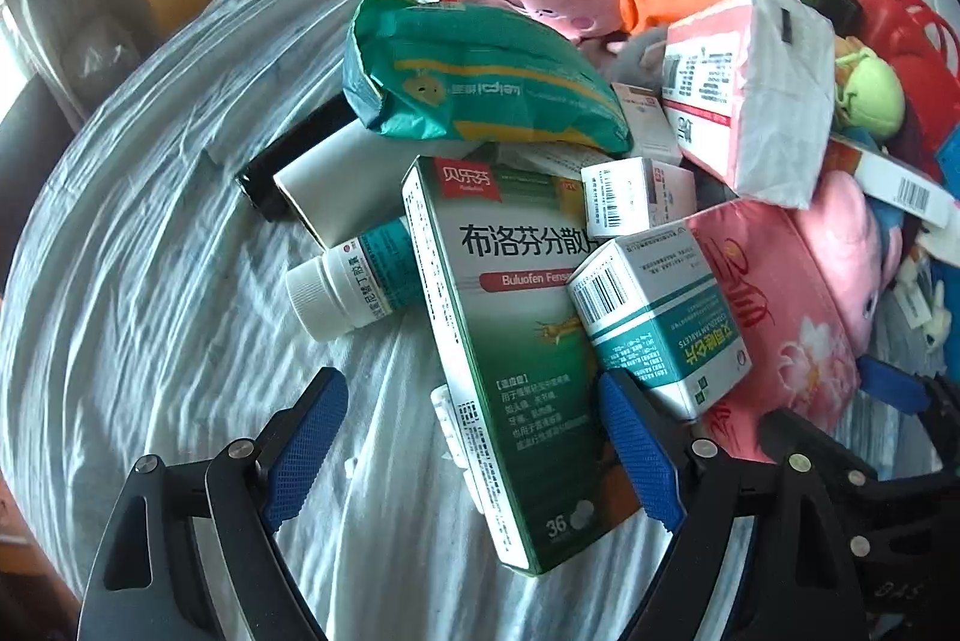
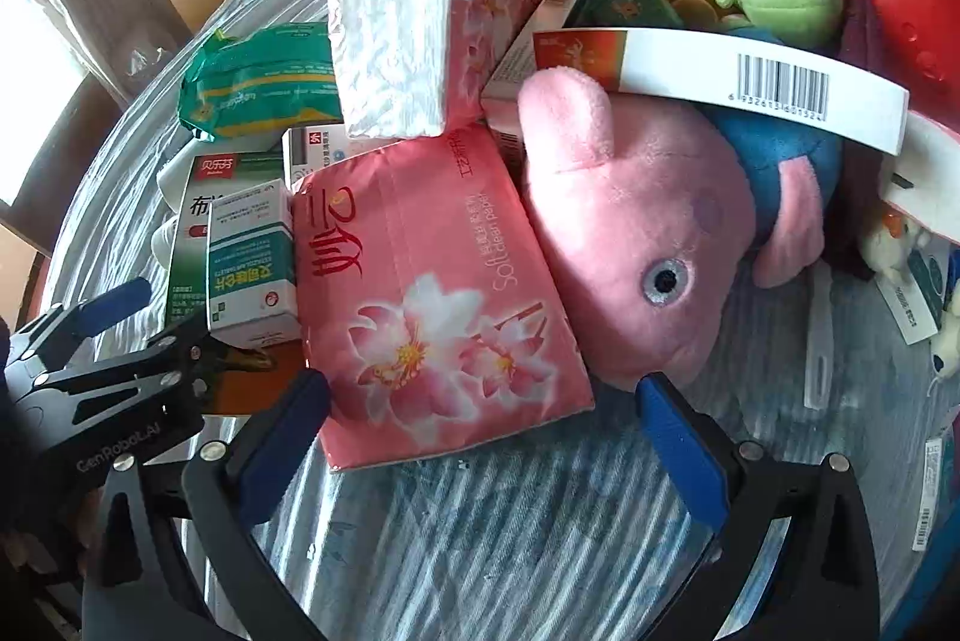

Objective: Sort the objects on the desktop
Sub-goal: 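Grasp the green ibuprofen box with the left gripper while the right gripper grasps a pink tissue pack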

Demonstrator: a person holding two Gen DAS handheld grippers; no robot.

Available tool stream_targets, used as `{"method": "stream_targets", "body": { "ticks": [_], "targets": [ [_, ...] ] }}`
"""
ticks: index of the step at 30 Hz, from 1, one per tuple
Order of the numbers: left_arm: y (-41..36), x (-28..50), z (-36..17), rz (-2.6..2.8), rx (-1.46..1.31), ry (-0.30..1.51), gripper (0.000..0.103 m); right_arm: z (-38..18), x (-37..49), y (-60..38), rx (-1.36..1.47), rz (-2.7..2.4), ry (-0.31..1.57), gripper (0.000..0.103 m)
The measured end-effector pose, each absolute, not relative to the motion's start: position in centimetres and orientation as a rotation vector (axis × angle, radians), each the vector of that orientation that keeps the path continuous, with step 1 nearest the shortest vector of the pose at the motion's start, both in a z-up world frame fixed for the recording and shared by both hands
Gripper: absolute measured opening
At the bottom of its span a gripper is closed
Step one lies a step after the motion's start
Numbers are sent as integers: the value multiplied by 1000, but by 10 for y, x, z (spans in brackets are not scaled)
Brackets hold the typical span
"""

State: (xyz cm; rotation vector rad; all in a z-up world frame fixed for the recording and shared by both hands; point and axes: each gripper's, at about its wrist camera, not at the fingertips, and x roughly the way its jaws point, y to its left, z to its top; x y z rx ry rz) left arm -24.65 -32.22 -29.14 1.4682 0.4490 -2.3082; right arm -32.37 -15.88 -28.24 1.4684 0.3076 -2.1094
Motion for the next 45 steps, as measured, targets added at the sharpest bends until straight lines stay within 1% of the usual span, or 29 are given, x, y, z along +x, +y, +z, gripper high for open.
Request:
{"method": "stream_targets", "body": {
  "ticks": [8, 9, 10, 11, 12, 14, 15, 16, 19, 21, 22, 23, 24, 27, 28, 29, 32, 34, 36, 37, 38, 42, 43, 45],
  "targets": [
    [-326, -247, -294, -2329, 1435, 434, 87, -299, -330, -164, 1527, -2036, 250, 103],
    [-324, -248, -294, -2336, 1435, 434, 84, -302, -330, -162, 1536, -2039, 237, 103],
    [-322, -248, -293, -2345, 1436, 434, 74, -303, -329, -158, 1543, -2047, 218, 103],
    [-318, -248, -293, -2370, 1442, 433, 67, -302, -327, -155, 1541, -2067, 219, 103],
    [-311, -248, -291, -2394, 1444, 423, 57, -300, -324, -151, 1537, -2089, 223, 103],
    [-301, -247, -291, -2396, 1432, 388, 58, -297, -320, -143, 1536, -2110, 239, 102],
    [-298, -245, -291, -2396, 1432, 401, 58, -296, -317, -139, 1536, -2121, 248, 101],
    [-296, -244, -292, -2395, 1439, 423, 57, -295, -316, -134, 1540, -2122, 241, 98],
    [-280, -237, -291, -2411, 1445, 372, 57, -293, -310, -118, 1555, -2122, 214, 89],
    [-270, -229, -289, -2426, 1449, 341, 57, -296, -304, -110, 1576, -2110, 216, 76],
    [-267, -224, -289, -2430, 1447, 340, 57, -297, -299, -108, 1579, -2105, 232, 64],
    [-264, -220, -288, -2436, 1446, 337, 56, -299, -294, -106, 1582, -2101, 249, 59],
    [-262, -216, -287, -2440, 1445, 334, 55, -300, -289, -103, 1584, -2097, 266, 58],
    [-262, -213, -287, -2435, 1446, 355, 56, -293, -286, -95, 1547, -2108, 250, 58],
    [-262, -213, -288, -2428, 1446, 368, 56, -289, -286, -93, 1524, -2119, 250, 60],
    [-263, -214, -289, -2413, 1453, 385, 59, -286, -288, -95, 1505, -2120, 263, 65],
    [-259, -221, -294, -2380, 1470, 364, 69, -279, -292, -102, 1449, -2121, 312, 71],
    [-258, -224, -296, -2365, 1466, 351, 70, -274, -293, -107, 1404, -2151, 360, 73],
    [-263, -226, -297, -2364, 1465, 365, 73, -276, -301, -106, 1398, -2146, 372, 80],
    [-265, -227, -297, -2363, 1466, 365, 76, -277, -303, -107, 1387, -2144, 390, 86],
    [-267, -228, -298, -2361, 1466, 365, 77, -277, -305, -107, 1376, -2143, 411, 90],
    [-280, -231, -297, -2363, 1475, 361, 78, -281, -304, -120, 1311, -2109, 434, 93],
    [-283, -231, -297, -2364, 1474, 362, 78, -282, -308, -122, 1304, -2104, 433, 96],
    [-288, -234, -298, -2357, 1473, 380, 78, -290, -321, -121, 1335, -2087, 388, 98]
  ]
}}
